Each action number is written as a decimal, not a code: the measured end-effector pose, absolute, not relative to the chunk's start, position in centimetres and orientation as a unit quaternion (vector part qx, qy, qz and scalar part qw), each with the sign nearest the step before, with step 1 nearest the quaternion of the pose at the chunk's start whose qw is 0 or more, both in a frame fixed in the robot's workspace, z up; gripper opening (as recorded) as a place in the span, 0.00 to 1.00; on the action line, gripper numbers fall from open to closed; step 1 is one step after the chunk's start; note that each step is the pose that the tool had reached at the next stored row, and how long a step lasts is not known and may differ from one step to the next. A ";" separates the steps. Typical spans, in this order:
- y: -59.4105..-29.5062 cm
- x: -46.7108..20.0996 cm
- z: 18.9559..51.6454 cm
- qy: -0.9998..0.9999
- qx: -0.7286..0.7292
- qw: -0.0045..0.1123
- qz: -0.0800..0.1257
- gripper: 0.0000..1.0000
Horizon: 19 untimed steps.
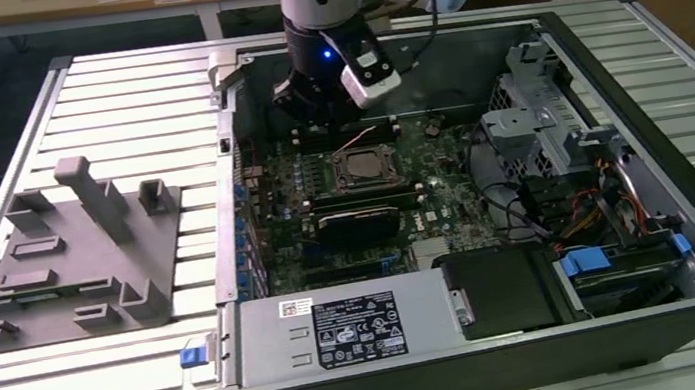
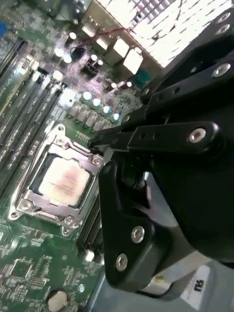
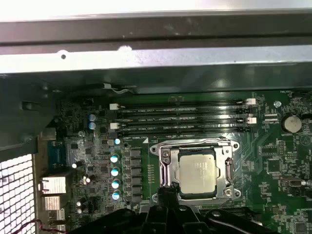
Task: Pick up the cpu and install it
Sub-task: 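Close the cpu cover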
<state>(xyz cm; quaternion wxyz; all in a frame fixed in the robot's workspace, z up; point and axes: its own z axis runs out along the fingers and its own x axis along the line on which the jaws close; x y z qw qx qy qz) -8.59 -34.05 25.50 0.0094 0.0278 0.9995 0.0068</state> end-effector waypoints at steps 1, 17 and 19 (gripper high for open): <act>-34.0 -8.6 25.8 1.000 0.028 0.009 0.007 0.11; -34.0 -8.3 26.6 1.000 0.028 0.010 0.007 0.11; -34.0 -8.3 26.6 1.000 0.028 0.010 0.007 0.11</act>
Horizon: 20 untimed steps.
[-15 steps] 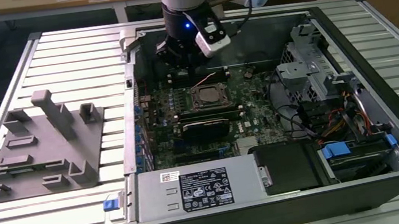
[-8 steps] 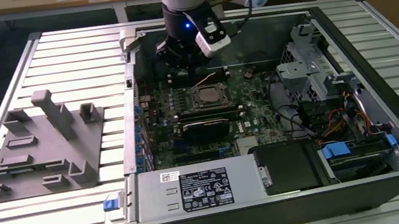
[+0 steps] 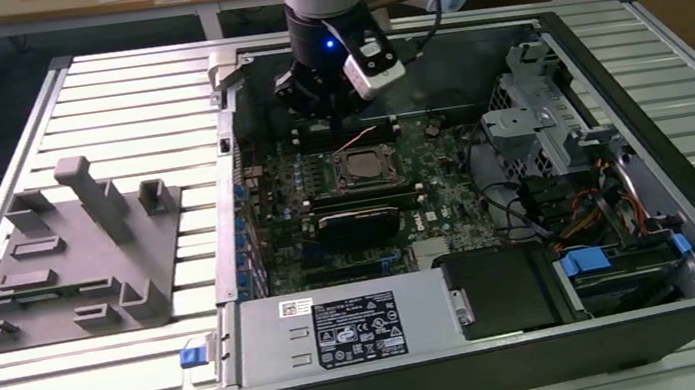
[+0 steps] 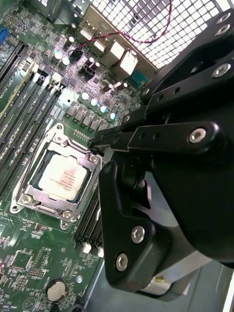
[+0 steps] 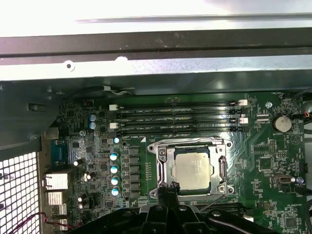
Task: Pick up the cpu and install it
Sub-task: 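Close the cpu cover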
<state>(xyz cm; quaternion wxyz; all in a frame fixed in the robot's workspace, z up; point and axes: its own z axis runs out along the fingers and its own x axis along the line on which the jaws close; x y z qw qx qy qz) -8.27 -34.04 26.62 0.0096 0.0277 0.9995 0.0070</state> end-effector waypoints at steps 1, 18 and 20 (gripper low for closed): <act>-34.0 -8.3 26.6 1.000 0.028 0.010 0.007 0.11; -34.1 -6.9 26.2 1.000 0.028 0.010 0.007 0.11; -34.2 -6.6 26.1 1.000 0.028 0.010 0.007 0.11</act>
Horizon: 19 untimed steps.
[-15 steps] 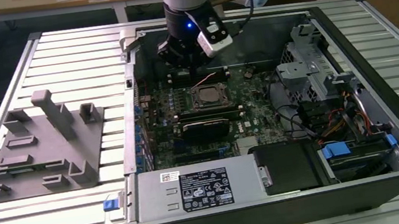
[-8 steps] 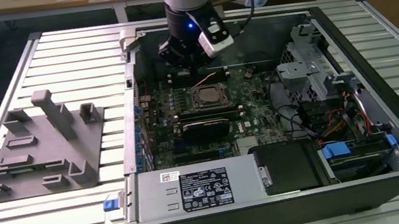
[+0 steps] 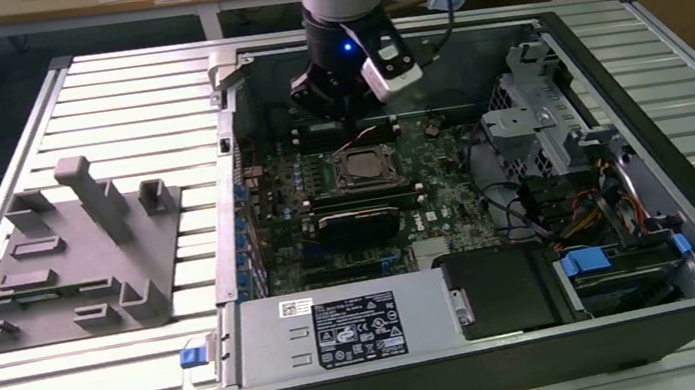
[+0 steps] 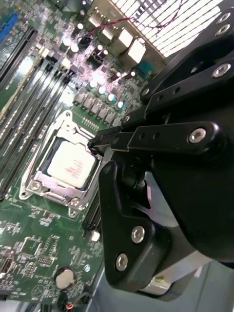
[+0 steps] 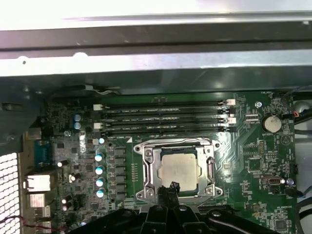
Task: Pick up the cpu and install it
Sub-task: 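Close the cpu cover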
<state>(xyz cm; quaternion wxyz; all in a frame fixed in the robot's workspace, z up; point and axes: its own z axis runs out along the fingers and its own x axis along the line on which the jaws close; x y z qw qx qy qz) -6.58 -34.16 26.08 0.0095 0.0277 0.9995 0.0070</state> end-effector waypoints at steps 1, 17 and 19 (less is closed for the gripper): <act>-34.2 -6.5 26.0 1.000 0.028 0.009 0.007 0.11; -34.4 -5.1 24.5 1.000 0.028 0.010 0.004 0.11; -34.4 -5.0 24.2 1.000 0.028 0.010 0.004 0.11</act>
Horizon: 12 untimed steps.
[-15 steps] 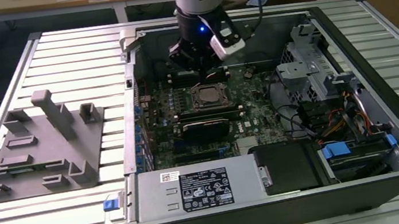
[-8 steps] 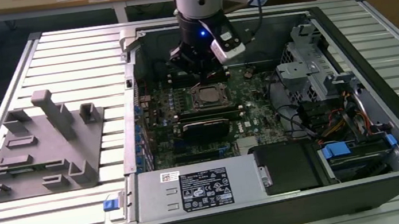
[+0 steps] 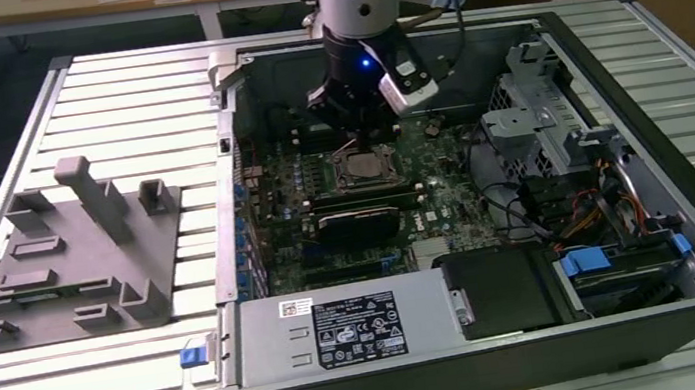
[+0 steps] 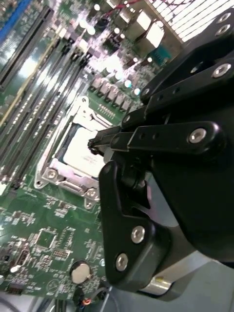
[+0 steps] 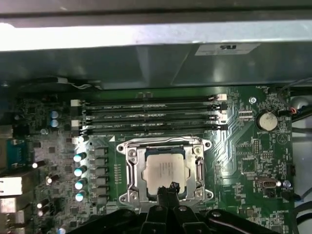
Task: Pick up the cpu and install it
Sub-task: 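Close the cpu cover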
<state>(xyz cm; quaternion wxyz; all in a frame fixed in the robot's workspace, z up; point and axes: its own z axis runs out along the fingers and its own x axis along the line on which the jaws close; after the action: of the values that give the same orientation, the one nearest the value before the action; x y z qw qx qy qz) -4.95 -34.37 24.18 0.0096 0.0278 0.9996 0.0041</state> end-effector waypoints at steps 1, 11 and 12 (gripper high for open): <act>-34.4 -4.9 24.0 1.000 0.028 0.010 0.004 0.11; -34.0 -4.8 23.3 1.000 0.028 0.010 0.004 0.11; -34.0 -4.8 23.3 1.000 0.028 0.010 0.004 0.11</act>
<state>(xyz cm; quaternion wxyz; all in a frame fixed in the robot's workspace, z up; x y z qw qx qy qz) -4.84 -33.96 23.27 0.0095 0.0277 0.9996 0.0040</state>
